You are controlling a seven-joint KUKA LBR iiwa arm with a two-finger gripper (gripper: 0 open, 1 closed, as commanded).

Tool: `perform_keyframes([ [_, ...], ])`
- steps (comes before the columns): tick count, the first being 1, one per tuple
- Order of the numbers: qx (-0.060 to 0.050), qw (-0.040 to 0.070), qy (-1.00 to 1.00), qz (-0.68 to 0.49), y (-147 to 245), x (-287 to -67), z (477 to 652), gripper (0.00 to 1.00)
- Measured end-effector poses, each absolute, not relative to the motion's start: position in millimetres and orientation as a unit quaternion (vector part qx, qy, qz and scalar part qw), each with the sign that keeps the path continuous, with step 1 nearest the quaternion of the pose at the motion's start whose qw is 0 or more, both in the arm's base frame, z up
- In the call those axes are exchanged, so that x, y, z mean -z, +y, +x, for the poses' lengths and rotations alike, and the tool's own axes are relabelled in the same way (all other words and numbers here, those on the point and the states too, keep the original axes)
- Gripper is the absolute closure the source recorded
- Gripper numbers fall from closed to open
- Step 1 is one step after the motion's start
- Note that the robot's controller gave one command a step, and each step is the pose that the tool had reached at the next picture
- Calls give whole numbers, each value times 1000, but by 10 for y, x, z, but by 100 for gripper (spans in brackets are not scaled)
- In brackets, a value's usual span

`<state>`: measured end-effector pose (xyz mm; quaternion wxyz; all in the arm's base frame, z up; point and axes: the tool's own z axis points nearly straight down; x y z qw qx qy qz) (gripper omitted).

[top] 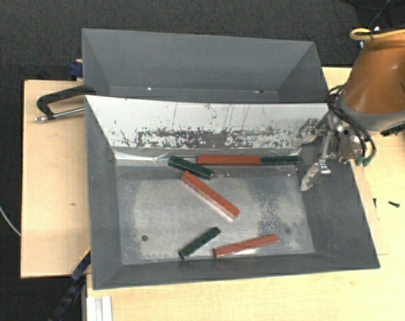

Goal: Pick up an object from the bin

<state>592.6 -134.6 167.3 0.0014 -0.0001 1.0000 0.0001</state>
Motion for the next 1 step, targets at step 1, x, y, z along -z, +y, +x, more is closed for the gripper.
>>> perform_keyframes([
  [1,0,1,1000,0,-1346,-1673,5926,0],
])
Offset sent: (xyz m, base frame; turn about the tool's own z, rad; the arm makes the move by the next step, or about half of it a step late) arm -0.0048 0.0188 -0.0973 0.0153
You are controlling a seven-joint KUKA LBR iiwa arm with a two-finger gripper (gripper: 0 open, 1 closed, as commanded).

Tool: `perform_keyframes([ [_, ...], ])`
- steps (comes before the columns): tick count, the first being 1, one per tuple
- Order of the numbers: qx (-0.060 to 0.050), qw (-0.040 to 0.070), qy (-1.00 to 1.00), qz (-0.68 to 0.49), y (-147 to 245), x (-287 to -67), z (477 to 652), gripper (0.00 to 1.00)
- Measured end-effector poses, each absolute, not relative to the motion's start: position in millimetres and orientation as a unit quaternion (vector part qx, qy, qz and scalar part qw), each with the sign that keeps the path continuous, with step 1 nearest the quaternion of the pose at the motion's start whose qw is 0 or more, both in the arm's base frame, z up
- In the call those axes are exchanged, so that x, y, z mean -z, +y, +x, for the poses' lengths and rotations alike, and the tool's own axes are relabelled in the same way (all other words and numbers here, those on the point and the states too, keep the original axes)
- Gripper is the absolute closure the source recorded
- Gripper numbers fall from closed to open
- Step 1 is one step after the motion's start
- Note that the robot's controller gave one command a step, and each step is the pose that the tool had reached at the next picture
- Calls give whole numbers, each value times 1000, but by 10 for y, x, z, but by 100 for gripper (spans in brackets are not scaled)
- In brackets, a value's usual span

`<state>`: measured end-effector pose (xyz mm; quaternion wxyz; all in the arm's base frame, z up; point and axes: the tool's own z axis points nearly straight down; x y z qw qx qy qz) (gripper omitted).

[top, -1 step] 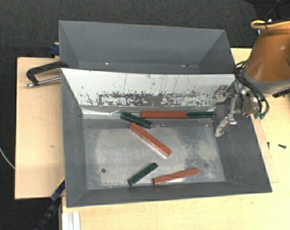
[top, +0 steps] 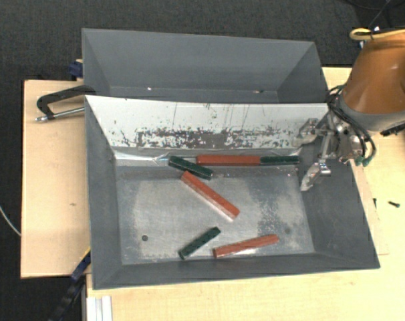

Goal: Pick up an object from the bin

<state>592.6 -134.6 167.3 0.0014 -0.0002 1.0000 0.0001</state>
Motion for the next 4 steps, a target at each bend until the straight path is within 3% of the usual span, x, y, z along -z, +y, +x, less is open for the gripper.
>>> perform_keyframes([
  [1,0,1,1000,0,-1345,-1670,5927,0],
  [2,-2,-3,1000,14,-1319,-1409,5769,0],
  [3,2,4,1000,-12,-929,-1399,5921,0],
  [4,-2,1,1000,18,-631,-1040,5851,0],
])
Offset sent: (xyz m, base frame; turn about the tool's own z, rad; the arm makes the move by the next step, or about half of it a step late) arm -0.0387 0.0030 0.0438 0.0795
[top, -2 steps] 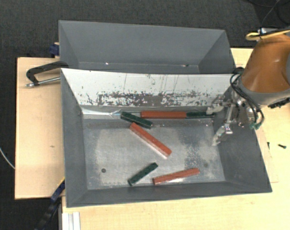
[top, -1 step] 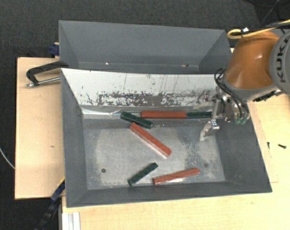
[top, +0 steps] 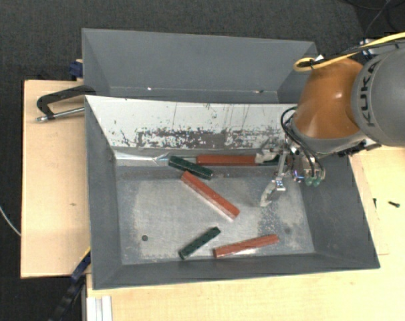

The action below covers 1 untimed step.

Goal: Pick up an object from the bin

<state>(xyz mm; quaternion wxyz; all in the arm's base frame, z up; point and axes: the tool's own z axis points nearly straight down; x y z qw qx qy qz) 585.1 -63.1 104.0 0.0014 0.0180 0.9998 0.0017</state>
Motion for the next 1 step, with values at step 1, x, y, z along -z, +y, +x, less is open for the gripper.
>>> perform_keyframes([
  [1,-1,-1,993,121,-544,-885,5846,0],
])
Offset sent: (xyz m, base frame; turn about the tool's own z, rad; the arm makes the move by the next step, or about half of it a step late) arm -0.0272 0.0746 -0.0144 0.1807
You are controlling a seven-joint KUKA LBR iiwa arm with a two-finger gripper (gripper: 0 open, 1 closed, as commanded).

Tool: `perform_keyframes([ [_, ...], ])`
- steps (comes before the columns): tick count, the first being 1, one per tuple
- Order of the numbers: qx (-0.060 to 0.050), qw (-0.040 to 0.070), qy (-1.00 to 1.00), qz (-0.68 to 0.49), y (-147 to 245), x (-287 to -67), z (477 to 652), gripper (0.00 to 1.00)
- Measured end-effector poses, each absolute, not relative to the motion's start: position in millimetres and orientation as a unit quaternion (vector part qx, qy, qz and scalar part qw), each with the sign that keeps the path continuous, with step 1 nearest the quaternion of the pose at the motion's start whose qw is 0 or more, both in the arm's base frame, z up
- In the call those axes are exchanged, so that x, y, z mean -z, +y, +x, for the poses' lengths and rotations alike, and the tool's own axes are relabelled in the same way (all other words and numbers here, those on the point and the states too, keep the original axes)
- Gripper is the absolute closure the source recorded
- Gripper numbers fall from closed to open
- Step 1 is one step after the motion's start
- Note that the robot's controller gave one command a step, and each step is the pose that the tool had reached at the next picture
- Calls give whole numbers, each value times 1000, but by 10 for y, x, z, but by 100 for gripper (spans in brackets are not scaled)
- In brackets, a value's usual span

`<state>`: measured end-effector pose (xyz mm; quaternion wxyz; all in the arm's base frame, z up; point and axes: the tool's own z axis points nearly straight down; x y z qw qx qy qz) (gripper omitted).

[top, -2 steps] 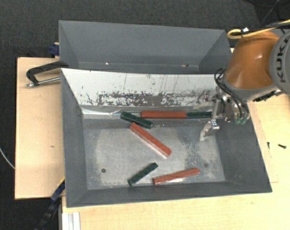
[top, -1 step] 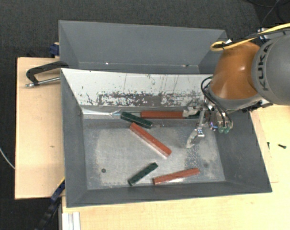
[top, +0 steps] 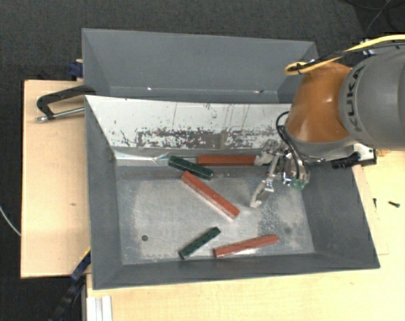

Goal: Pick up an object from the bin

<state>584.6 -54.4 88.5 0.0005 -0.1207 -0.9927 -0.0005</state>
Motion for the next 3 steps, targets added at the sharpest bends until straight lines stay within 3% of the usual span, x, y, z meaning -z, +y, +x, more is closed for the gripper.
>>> perform_keyframes([
  [1,0,0,-998,-66,-267,-883,5741,0],
  [2,-2,0,-985,-174,247,-785,5571,100],
  [3,1,-10,-985,-175,269,-765,5600,0],
])
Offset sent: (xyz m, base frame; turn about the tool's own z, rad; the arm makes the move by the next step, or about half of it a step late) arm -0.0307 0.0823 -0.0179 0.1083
